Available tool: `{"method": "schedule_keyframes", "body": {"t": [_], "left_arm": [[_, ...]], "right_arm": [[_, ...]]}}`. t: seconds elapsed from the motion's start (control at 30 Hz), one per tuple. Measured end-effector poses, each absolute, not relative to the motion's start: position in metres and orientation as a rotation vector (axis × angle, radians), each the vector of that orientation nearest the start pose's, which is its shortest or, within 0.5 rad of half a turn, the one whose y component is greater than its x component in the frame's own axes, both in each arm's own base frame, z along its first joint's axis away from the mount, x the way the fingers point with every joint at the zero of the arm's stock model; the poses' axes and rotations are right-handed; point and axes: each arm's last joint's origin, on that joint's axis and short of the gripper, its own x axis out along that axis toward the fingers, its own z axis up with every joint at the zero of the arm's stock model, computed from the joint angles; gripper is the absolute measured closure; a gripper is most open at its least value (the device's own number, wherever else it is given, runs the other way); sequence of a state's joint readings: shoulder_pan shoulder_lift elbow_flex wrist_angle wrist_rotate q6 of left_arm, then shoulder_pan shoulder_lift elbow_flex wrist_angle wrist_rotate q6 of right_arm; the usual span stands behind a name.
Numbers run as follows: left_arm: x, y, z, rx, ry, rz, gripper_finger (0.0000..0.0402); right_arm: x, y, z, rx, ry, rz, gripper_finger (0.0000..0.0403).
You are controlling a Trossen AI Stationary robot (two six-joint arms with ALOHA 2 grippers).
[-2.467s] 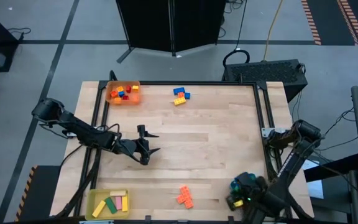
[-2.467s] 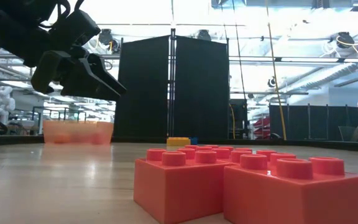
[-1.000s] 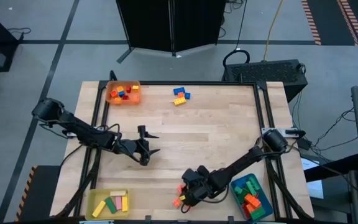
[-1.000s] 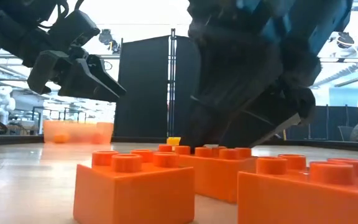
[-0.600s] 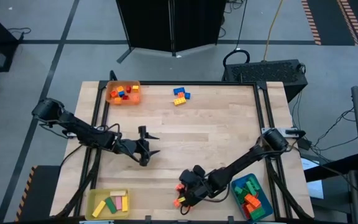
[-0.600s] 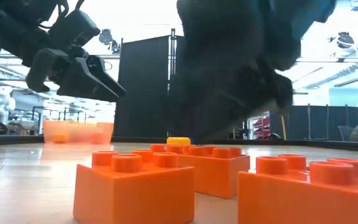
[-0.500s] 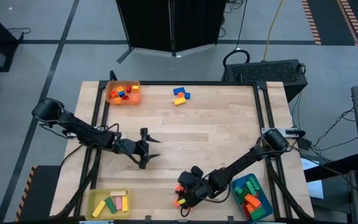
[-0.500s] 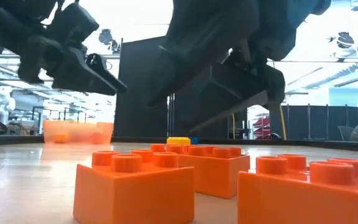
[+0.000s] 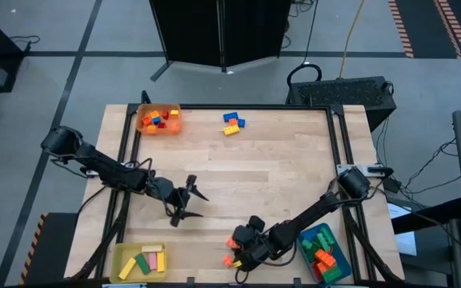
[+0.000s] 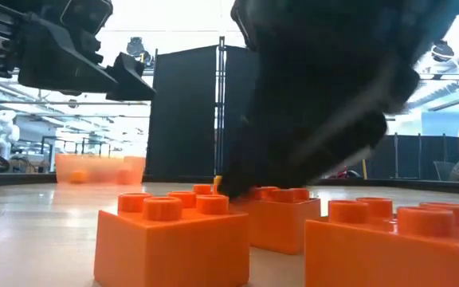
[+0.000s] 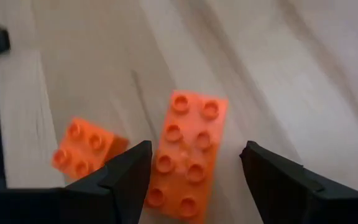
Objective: Sort blocks by size
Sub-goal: Put the orange 8 stud game piece into the blue bin
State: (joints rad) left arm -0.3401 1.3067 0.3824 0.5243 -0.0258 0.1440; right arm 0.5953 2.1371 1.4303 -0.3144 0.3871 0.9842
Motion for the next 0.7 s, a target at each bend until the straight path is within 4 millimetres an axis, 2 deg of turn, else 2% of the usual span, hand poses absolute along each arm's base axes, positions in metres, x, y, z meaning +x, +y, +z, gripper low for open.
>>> {"method": "schedule_keyframes", "body": {"t": [0.1,0.3,0.4,0.6,0.7], "left_arm": [[0.2224,-0.0770,0.1607,0.220,0.379,-0.314,0.0130],[0.2223,-0.0767,0.1604,0.218,0.384,-0.302,0.0130],[0.2223,-0.0767,0.1603,0.217,0.385,-0.301,0.0130],[0.2223,-0.0766,0.1602,0.217,0.386,-0.299,0.0130],[0.2223,-0.0766,0.1602,0.224,0.386,-0.301,0.0130]], "right_arm": [[0.3647,0.2363,0.1244,0.400,0.915,-0.271,0.0161],[0.3634,0.2337,0.1225,0.385,0.939,-0.294,0.0166],[0.3629,0.2330,0.1220,0.385,0.952,-0.294,0.0192],[0.3622,0.2324,0.1231,0.377,0.962,-0.291,0.0285],[0.3610,0.2320,0.1264,0.372,0.973,-0.276,0.0284]]}}
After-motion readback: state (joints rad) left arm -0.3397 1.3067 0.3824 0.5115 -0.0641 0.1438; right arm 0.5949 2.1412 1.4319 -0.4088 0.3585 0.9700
